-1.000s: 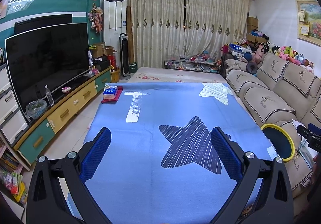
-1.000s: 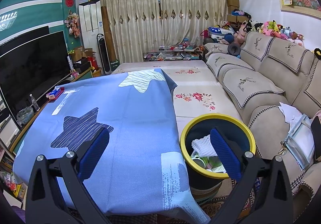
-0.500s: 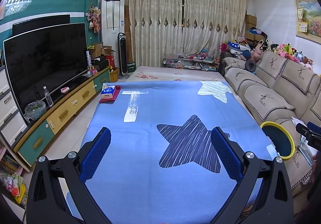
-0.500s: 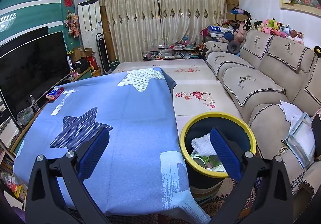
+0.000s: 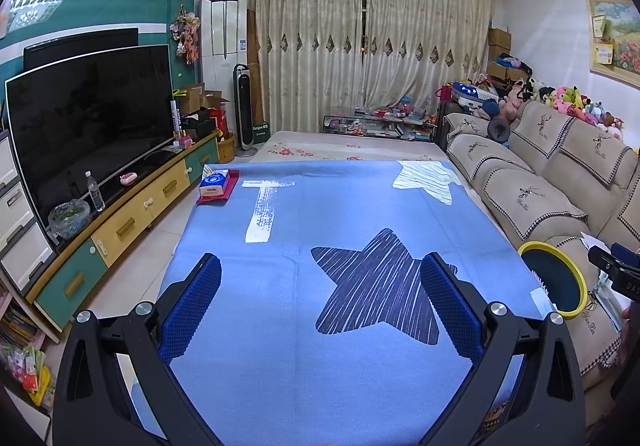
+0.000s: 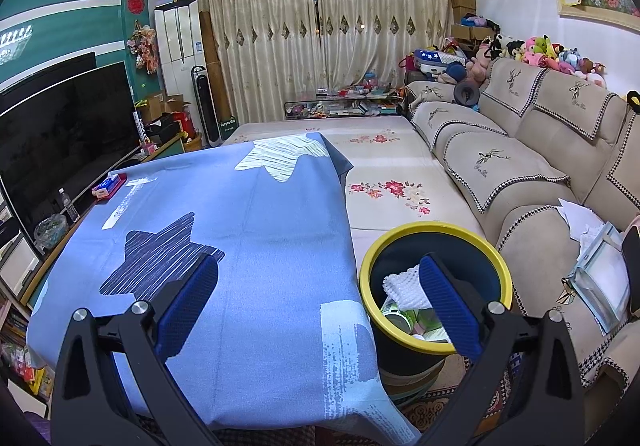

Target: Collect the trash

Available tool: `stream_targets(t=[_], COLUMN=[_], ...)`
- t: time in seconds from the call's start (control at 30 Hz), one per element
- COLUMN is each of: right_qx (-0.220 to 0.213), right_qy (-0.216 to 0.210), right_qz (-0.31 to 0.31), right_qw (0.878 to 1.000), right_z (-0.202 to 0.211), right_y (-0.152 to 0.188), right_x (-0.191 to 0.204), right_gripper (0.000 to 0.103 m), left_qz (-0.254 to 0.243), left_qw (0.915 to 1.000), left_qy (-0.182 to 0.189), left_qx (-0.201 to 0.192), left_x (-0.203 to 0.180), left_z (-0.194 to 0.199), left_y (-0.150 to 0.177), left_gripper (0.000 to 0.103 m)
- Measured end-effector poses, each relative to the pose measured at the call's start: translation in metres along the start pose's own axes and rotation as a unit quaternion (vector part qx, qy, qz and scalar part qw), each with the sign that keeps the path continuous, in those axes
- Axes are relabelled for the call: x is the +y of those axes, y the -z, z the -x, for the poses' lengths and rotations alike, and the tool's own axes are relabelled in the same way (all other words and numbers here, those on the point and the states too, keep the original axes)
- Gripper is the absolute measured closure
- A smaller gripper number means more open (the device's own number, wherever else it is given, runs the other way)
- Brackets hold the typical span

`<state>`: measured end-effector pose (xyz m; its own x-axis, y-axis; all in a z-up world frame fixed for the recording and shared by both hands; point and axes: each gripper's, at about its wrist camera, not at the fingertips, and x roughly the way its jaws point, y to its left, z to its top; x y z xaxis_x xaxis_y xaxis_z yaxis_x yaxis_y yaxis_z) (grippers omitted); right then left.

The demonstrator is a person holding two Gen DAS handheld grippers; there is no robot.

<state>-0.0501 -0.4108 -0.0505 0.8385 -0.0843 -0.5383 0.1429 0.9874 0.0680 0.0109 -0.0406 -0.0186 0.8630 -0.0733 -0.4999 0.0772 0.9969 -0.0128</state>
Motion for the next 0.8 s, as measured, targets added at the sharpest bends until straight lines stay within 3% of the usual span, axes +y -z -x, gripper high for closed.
stream_targets(t=[0.57, 0.8], right_qx=[0.001, 0.003], right_qy=[0.000, 0.000], right_qz=[-0.001, -0.002], right_qw=[1.000, 1.000], right_z=[-0.0006, -0.0033], right_y=[0.0000, 0.0024], right_x=[-0.0006, 0.0012], right_gripper=[0.007, 0.007], left_qz=[-0.006, -0.003], left_qw=[1.0000, 0.9997], left_qy=[0.004, 0.022], left_qx=[-0.001, 0.004], left_x=[-0.0018, -0.0022], left_z=[-0.0011, -0.0051], left_y=[-0.0063, -0.0088], left_gripper=[0.005, 0.005])
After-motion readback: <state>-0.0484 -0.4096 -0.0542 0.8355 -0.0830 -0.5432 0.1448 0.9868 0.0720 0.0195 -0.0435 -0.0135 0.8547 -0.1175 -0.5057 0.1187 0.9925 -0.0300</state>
